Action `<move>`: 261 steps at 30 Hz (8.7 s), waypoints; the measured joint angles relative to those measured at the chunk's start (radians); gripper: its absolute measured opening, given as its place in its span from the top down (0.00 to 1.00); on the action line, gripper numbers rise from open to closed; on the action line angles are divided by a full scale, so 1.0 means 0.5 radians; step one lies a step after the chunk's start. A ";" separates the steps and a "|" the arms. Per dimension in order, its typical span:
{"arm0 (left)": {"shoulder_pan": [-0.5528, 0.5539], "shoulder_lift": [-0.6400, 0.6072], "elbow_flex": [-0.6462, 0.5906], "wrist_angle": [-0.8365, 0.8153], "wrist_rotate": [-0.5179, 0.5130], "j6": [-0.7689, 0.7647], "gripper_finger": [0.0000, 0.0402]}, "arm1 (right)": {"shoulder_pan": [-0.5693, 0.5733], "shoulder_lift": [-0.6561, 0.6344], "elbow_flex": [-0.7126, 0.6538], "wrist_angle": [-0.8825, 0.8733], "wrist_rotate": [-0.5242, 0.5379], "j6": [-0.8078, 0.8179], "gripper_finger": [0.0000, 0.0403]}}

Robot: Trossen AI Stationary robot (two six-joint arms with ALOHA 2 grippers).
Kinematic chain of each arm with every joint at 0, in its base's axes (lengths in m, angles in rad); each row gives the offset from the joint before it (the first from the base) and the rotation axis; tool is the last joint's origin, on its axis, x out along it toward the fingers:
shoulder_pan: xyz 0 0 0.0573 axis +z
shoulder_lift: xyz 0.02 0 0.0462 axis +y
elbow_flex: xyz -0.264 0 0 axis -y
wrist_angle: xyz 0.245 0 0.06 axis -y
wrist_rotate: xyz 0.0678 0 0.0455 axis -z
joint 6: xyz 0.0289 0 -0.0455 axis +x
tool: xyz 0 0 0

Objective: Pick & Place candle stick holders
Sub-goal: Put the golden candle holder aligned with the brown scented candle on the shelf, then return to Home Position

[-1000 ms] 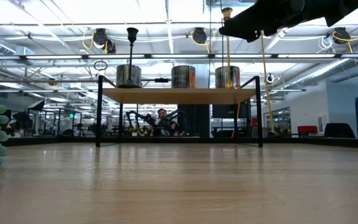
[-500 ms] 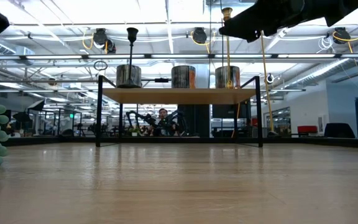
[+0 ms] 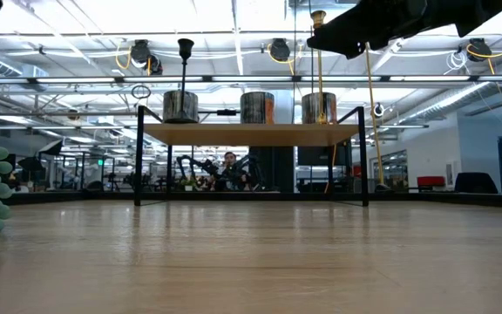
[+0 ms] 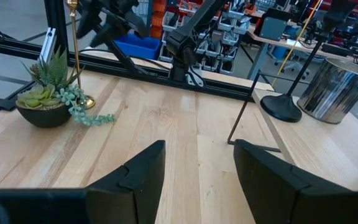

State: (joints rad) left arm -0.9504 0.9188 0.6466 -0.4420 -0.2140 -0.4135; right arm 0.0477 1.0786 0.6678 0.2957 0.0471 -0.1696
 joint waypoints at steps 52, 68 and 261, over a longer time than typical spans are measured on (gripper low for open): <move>0.302 -0.018 0.061 0.558 -0.407 0.090 0.88 | 0.000 -0.001 0.001 0.074 0.001 0.000 0.54; 1.229 -0.008 0.355 0.646 -0.351 0.627 0.90 | 0.000 0.000 0.001 0.073 0.007 0.000 0.54; 2.160 -1.289 -1.264 1.431 0.425 1.116 0.55 | -0.096 -1.668 -1.306 -0.331 0.061 1.068 0.54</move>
State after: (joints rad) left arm 0.1295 0.2745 0.0147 0.2733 -0.0017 0.1448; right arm -0.0002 0.2447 0.0147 0.1303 0.0776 0.3644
